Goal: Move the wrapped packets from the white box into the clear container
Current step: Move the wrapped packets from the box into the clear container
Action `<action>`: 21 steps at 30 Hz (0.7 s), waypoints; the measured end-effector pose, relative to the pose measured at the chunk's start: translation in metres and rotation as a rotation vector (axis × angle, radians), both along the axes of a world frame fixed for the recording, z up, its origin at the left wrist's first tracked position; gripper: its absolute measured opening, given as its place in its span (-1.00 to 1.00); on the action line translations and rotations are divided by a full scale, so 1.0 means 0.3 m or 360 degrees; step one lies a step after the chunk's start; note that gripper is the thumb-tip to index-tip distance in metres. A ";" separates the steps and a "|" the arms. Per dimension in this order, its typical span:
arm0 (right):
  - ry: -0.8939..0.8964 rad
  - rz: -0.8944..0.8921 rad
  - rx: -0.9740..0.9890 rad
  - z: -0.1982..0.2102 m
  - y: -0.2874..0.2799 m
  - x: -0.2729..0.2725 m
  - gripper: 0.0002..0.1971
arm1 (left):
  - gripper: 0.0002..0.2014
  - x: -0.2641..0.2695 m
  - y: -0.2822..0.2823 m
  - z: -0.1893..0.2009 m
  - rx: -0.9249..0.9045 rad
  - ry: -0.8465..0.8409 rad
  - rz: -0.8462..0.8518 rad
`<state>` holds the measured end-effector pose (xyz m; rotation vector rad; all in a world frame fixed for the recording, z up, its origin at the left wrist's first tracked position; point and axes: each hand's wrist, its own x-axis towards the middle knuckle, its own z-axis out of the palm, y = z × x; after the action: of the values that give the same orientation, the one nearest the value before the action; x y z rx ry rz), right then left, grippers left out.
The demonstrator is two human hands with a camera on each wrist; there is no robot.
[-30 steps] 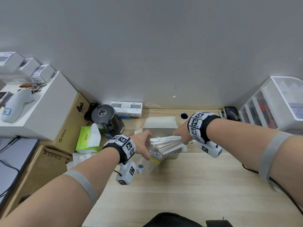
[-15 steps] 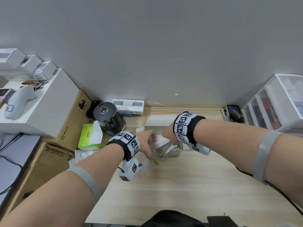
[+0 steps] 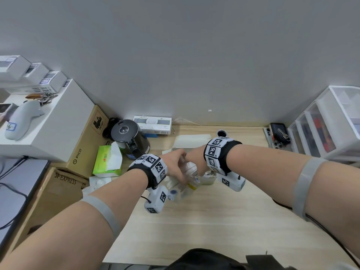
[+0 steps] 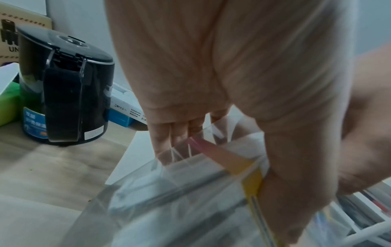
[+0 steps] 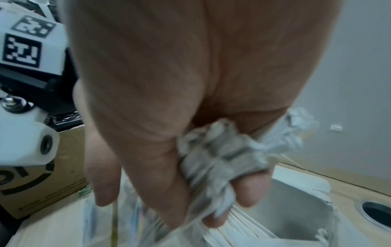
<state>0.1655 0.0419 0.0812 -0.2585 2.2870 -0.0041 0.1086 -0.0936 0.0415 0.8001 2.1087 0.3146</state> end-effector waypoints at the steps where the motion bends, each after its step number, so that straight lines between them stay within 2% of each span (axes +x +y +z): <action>1: 0.0011 -0.0022 -0.0063 0.002 0.005 0.003 -0.59 | -0.24 -0.001 -0.001 -0.006 0.0000 -0.0001 -0.0011; 4: 0.0009 -0.0076 -0.0217 0.005 0.026 0.001 -0.46 | -0.25 0.002 -0.016 -0.022 -0.0009 -0.0012 -0.0012; 9: 0.0137 -0.0261 -0.0372 0.001 0.065 0.004 -0.43 | -0.20 0.001 -0.036 -0.032 -0.0001 -0.0035 0.0032; 13: 0.0256 -0.0682 -0.0529 -0.028 0.084 0.007 -0.57 | -0.12 -0.005 -0.044 -0.044 0.0027 -0.0040 0.0063; 15: 0.0237 -0.0912 -0.0631 -0.046 0.077 0.011 -0.54 | -0.09 -0.010 -0.043 -0.044 0.0042 -0.0049 0.0086; 19: 0.0092 -0.1224 -0.0887 -0.101 0.030 0.021 -0.39 | -0.21 -0.021 -0.031 -0.048 0.0139 -0.0105 0.0147; 21: 0.0042 -0.1353 -0.1076 -0.136 0.001 0.023 -0.35 | -0.16 -0.024 -0.026 -0.056 0.0178 -0.0135 0.0184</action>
<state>0.1723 0.0424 0.0404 0.3922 2.1798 -1.2104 0.1015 -0.1013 0.0246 0.7175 2.0759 0.5234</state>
